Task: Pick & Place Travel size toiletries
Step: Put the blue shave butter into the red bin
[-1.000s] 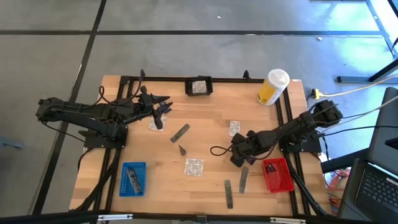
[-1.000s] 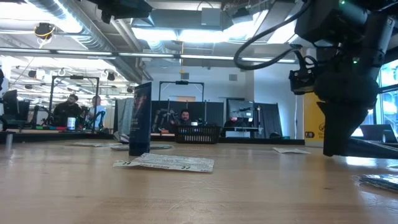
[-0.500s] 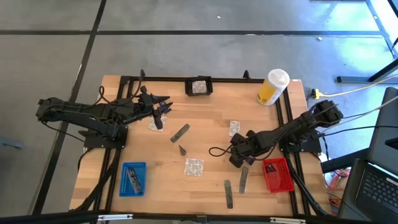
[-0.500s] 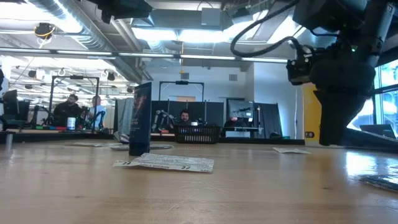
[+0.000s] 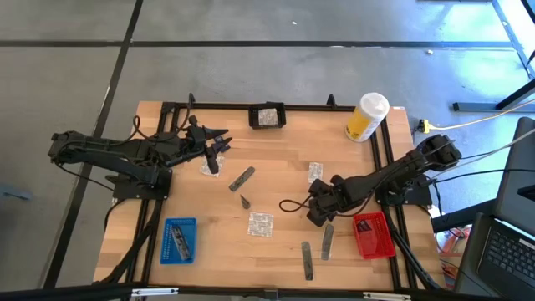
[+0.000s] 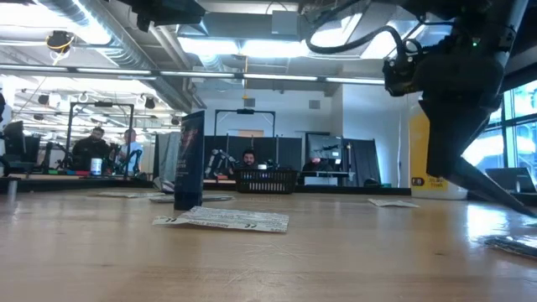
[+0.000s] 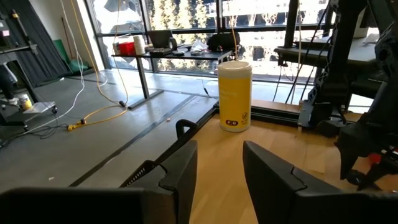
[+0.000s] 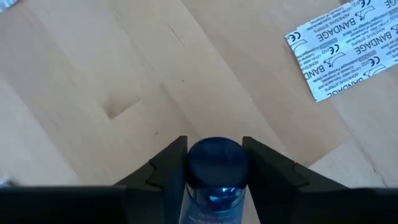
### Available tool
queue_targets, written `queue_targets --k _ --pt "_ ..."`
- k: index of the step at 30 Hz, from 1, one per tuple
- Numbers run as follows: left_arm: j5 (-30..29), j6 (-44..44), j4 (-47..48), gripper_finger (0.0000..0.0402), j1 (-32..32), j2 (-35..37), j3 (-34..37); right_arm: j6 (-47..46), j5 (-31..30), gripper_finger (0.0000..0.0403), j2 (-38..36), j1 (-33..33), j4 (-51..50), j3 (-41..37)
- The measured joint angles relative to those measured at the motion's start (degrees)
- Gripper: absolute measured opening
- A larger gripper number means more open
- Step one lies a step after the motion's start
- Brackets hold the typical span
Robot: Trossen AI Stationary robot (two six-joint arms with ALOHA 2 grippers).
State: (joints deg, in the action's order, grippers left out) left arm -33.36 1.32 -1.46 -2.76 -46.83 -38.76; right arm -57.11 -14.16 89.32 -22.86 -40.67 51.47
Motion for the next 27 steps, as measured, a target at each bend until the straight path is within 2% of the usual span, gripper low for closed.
queue_targets --k 5,11,17,23,27 --pt "-0.02 0.02 0.0 0.0123 0.0 0.0 0.0 -1.39 -1.19 0.0133 -0.04 -0.89 -2.55 1.8" --pt "0.0 0.0 0.01 0.0125 -0.01 0.0 0.0 -2.16 -1.48 0.0151 -0.07 -1.43 -3.32 2.14" --pt "0.0 0.0 0.01 0.0123 0.0 0.0 0.0 -3.16 -1.7 0.0128 -0.07 -1.59 -3.59 2.14" --pt "0.0 0.0 0.0 0.0124 0.0 0.0 0.0 -5.07 -1.73 0.0147 -0.07 -3.13 -3.93 2.14" --pt "0.0 0.0 0.01 0.0123 0.0 0.0 0.0 -7.18 -2.16 0.0128 -0.07 -4.22 -4.15 2.14"
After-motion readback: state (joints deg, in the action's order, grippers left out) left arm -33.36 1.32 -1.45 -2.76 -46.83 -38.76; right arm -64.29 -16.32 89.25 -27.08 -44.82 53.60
